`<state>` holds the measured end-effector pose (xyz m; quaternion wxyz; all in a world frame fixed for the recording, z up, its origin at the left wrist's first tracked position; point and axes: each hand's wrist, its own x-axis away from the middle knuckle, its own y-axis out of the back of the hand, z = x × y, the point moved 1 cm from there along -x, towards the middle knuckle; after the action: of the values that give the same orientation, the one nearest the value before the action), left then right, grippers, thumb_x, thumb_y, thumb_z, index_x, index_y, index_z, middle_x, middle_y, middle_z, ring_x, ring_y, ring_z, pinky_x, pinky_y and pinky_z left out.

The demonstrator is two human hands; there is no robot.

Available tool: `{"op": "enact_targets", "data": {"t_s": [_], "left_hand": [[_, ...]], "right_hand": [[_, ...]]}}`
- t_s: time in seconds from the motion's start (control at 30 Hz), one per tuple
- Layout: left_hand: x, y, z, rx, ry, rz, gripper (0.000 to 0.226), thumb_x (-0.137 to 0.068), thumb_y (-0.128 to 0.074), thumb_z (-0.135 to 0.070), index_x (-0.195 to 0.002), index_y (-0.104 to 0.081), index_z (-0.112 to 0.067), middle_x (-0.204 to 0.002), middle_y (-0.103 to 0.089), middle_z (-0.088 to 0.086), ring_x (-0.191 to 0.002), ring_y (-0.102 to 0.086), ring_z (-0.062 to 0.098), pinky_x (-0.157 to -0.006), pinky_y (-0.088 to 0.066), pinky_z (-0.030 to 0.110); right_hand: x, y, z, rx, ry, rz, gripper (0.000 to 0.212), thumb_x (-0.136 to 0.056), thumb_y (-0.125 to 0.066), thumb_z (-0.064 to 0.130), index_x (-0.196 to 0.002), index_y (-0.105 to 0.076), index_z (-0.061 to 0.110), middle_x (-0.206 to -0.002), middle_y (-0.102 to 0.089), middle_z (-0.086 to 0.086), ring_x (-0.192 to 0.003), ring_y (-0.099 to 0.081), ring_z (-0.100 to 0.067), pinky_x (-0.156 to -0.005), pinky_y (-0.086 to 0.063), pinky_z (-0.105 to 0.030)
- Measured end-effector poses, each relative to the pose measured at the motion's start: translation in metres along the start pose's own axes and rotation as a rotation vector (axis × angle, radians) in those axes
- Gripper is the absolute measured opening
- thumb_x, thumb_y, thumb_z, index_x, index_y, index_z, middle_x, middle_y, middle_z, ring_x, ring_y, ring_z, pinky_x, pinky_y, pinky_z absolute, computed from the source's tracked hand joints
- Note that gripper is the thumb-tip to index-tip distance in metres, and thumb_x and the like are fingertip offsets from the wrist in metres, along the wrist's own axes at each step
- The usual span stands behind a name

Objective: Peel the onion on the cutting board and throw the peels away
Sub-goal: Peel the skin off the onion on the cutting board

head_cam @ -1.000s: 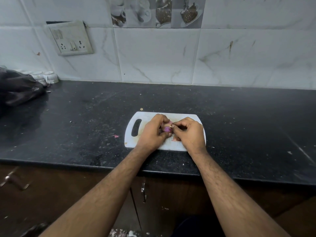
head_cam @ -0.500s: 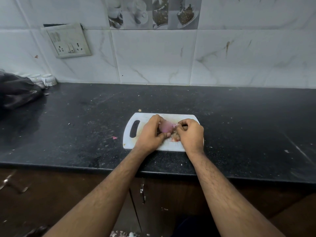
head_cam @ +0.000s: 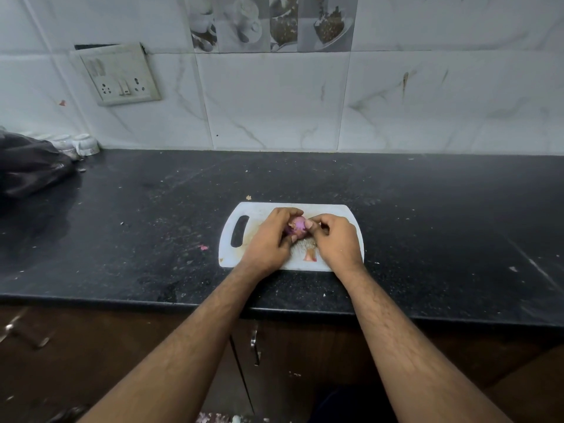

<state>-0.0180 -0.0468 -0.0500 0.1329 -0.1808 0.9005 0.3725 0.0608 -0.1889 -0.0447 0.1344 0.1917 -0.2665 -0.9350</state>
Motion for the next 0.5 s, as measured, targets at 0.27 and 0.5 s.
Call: {"op": "enact_targets", "data": {"t_s": [0.27, 0.5], "left_hand": [[-0.001, 0.004, 0.002, 0.131, 0.089, 0.004, 0.041, -0.095, -0.064, -0.003, -0.127, -0.05, -0.023, -0.121, -0.061, -0.009, -0.11, -0.059, 0.0, -0.094, -0.045, 0.012], [0.0, 0.0, 0.003, 0.154, 0.11, -0.036, 0.047, -0.092, -0.073, -0.012, -0.135, -0.054, -0.011, -0.118, -0.063, -0.009, -0.105, -0.062, -0.004, -0.092, -0.047, 0.008]], "right_hand": [[0.0, -0.002, -0.002, -0.002, 0.007, -0.16, 0.027, -0.098, -0.062, 0.009, -0.121, -0.073, 0.015, -0.118, -0.061, 0.002, -0.094, -0.065, -0.006, -0.08, -0.051, -0.01], [0.004, -0.007, 0.002, -0.002, 0.108, 0.008, 0.023, -0.1, -0.061, 0.023, -0.12, -0.074, 0.023, -0.112, -0.07, 0.009, -0.086, -0.066, 0.003, -0.083, -0.056, -0.018]]}}
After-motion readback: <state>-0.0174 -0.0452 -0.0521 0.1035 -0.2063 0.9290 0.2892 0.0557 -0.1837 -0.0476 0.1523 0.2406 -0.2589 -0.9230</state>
